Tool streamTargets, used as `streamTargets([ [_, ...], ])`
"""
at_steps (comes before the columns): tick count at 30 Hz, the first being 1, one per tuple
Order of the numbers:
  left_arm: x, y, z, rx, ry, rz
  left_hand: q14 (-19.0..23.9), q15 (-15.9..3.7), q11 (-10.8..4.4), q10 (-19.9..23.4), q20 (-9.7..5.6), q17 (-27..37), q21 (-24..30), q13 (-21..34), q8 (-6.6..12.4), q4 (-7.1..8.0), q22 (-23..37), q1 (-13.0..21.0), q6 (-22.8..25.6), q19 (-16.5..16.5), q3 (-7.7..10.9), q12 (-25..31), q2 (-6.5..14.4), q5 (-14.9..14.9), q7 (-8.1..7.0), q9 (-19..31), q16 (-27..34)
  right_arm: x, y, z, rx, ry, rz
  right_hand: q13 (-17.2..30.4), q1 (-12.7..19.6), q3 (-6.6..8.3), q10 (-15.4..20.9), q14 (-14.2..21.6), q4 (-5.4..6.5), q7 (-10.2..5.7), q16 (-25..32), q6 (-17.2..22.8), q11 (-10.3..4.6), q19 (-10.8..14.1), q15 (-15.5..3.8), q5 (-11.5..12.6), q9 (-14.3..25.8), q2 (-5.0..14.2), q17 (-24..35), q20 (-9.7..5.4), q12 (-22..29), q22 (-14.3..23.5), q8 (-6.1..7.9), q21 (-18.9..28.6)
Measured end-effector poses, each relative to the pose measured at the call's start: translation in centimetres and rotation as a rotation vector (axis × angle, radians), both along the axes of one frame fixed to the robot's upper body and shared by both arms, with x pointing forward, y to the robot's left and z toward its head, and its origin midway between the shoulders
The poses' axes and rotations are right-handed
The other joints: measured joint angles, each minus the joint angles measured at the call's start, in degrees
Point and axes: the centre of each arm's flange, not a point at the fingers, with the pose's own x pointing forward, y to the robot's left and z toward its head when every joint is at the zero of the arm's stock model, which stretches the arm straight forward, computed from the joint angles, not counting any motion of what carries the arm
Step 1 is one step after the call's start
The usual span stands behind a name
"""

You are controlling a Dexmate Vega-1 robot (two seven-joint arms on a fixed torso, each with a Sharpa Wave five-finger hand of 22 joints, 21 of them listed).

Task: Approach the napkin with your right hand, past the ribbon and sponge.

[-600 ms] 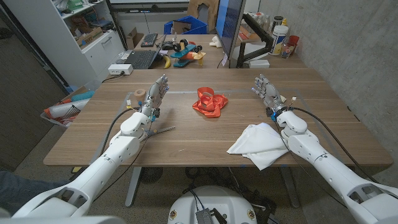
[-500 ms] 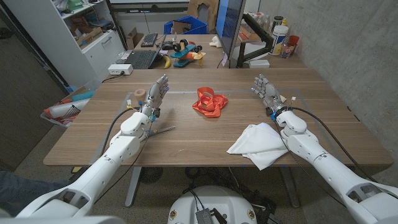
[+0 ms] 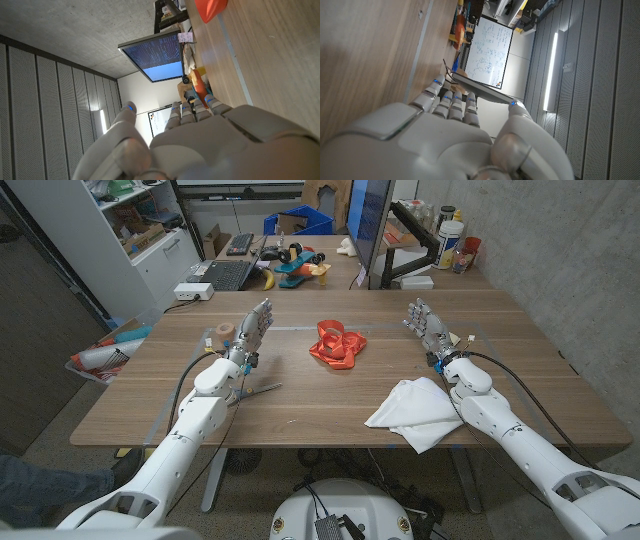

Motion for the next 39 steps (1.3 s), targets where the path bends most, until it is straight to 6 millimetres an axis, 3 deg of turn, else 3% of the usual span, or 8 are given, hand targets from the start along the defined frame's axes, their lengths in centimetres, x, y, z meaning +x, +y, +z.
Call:
streamTargets([
  [39, 0.2, 0.7, 0.1, 0.017, 0.014, -0.002, 0.0, 0.0, -0.01, 0.0, 0.62, -0.01, 0.0, -0.16, 0.45, -0.24, -0.01, 0.22, 0.83, -0.62, 0.23, 0.22, 0.23, 0.0, 0.4, -0.01, 0.2, -1.3, 0.0, 1.3, -0.088, -0.047, 0.004, 0.27, 0.0, 0.0, 0.61, 0.31, 0.0, -0.2, 0.21, 0.2, 0.0, 0.3, -0.32, 0.0, -0.02, 0.0, -0.53, 0.31, 0.45, -0.01, 0.0, -0.73],
])
